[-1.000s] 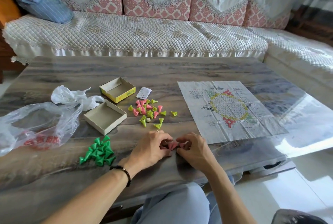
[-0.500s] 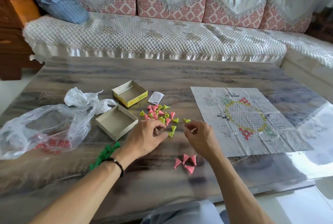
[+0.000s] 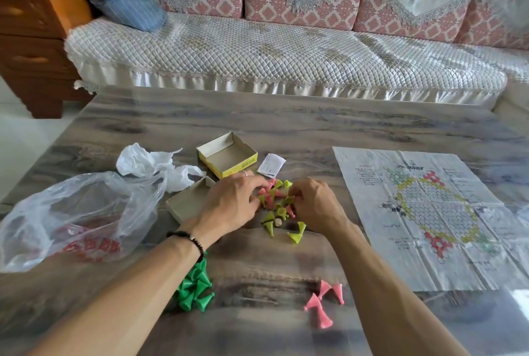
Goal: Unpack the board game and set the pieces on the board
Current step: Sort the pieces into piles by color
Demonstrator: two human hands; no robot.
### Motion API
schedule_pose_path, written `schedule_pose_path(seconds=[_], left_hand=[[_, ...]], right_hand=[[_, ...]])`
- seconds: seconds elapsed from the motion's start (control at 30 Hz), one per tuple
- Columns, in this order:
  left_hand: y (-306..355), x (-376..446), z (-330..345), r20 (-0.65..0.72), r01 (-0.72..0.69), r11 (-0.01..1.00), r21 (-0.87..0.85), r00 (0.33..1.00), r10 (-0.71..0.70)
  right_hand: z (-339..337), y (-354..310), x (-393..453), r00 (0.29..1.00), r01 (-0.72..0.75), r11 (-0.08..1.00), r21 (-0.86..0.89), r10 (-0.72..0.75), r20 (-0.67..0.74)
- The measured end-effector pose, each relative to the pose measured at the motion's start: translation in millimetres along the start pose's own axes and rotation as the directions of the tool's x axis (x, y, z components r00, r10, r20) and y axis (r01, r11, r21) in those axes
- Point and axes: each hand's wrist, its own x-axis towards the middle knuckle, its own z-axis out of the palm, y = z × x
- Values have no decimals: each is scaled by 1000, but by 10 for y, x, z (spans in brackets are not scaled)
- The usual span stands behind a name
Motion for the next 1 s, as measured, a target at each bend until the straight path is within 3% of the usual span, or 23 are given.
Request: schedule_pose_path(seconds=[0.13, 0.23, 0.3, 0.4, 0.57, 0.77, 1.0], left_hand=[[17, 39, 39, 37, -66, 996, 53, 997, 64], [55, 79, 80, 54, -113, 989, 91, 993, 108], [80, 118, 113, 55, -105, 988, 114, 994, 99], [112, 174, 126, 73, -78, 985, 154, 995, 68], [95, 274, 98, 163, -80, 982, 170, 985, 52], [73, 401, 91, 266, -79, 985, 154, 963, 35], [103, 478, 47, 324, -81, 989, 126, 945, 36]], right_hand=[[-70, 16, -45, 993, 51, 996, 71, -43, -113], [-159, -48, -91, 994, 111, 990, 83, -112, 5], [-164, -97, -96, 987, 119, 993, 27, -121, 106], [-120, -112, -98, 983, 123, 988, -92, -108, 145], [-67, -110, -91, 995, 40, 997, -73, -33, 95], [-79, -8, -93, 993, -116, 991, 68, 115, 25], [-84, 38, -47, 983, -158, 978, 138, 144, 111]])
